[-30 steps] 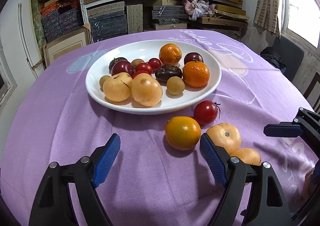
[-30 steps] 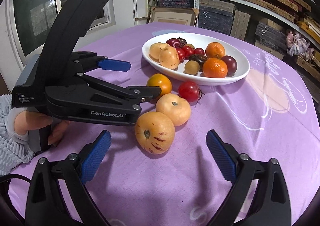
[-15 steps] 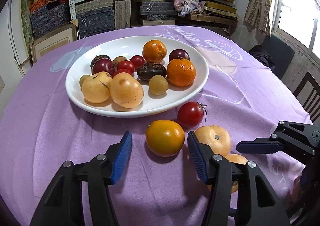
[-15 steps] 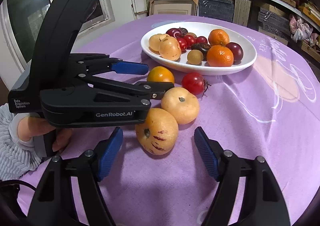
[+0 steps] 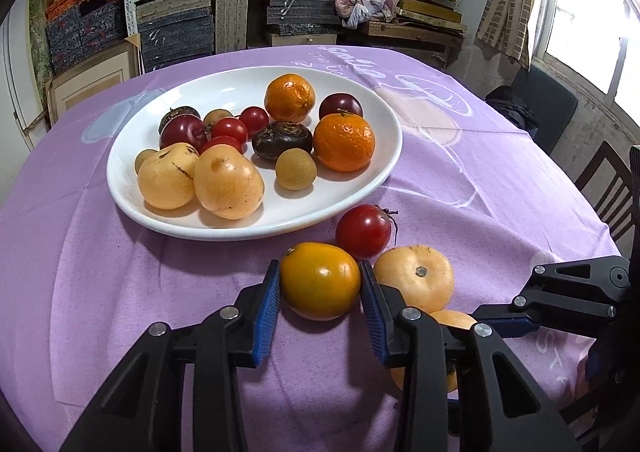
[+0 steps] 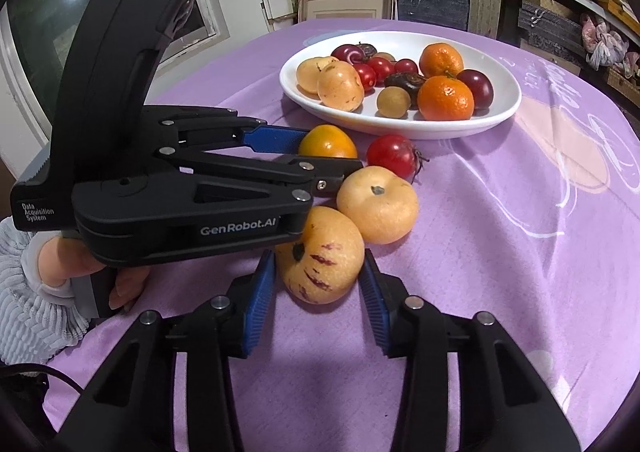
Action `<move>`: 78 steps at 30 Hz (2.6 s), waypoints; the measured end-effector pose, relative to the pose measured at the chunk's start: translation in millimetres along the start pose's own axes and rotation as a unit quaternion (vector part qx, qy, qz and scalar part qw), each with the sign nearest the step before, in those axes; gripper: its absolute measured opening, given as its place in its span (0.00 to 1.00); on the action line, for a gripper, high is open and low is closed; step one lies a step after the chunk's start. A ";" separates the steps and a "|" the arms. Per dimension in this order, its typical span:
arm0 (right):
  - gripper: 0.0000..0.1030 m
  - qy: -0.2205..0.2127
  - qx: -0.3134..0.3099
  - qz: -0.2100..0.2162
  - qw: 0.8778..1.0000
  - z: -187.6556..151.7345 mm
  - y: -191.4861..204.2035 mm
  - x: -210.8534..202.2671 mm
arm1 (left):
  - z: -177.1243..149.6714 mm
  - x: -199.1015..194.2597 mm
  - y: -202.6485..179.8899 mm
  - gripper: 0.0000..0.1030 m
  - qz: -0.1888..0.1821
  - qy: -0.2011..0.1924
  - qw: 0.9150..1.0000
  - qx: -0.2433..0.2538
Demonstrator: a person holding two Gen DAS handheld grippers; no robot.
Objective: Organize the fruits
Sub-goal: 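Grasp the yellow-orange tomato with the left gripper while the right gripper grasps the large speckled yellow fruit, then carry the tomato and speckled fruit onto the plate and open both grippers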
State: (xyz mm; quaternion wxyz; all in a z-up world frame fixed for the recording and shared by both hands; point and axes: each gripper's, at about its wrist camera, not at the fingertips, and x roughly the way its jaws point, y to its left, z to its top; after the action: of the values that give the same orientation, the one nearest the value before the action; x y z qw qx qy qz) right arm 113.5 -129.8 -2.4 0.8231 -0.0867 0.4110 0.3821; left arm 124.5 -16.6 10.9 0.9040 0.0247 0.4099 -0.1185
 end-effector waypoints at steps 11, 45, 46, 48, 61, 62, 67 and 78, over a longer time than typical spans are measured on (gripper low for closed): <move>0.41 -0.020 -0.018 0.000 1.000 -5.9 8.1 -10.0 | -12.0 -22.0 -11.3 0.38 0.025 -0.034 0.999 0.018; 0.40 -0.232 0.047 -0.062 0.970 39.5 -26.3 -179.4 | 38.2 -130.2 10.5 0.38 0.151 -0.154 0.976 0.016; 0.40 -0.239 0.046 -0.062 0.968 45.9 -26.6 -185.5 | 44.1 -132.5 11.0 0.38 0.156 -0.158 0.975 0.019; 0.40 -0.256 0.043 -0.063 0.964 59.6 -25.3 -195.4 | 57.3 -136.2 12.5 0.38 0.162 -0.166 0.972 0.022; 0.40 -0.262 0.035 -0.039 0.964 160.3 -40.5 -159.4 | 126.0 -97.7 41.8 0.38 0.146 -0.172 0.974 -0.006; 0.40 -0.253 0.036 -0.039 0.966 167.6 -44.6 -146.6 | 128.4 -88.6 44.0 0.38 0.147 -0.168 0.975 -0.008; 0.40 -0.198 0.043 -0.047 0.978 188.1 -64.1 -74.8 | 135.0 -39.2 60.0 0.38 0.142 -0.134 0.981 -0.020; 0.40 -0.098 0.024 -0.070 0.992 181.5 -89.4 34.2 | 122.9 35.8 100.3 0.38 0.135 -0.065 0.987 -0.055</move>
State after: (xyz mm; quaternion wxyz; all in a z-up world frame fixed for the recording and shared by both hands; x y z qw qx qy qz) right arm 299.5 -89.8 74.3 0.8857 -0.0575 0.3309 0.3204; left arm 261.2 56.4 60.4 0.9366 0.0224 0.3487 0.0263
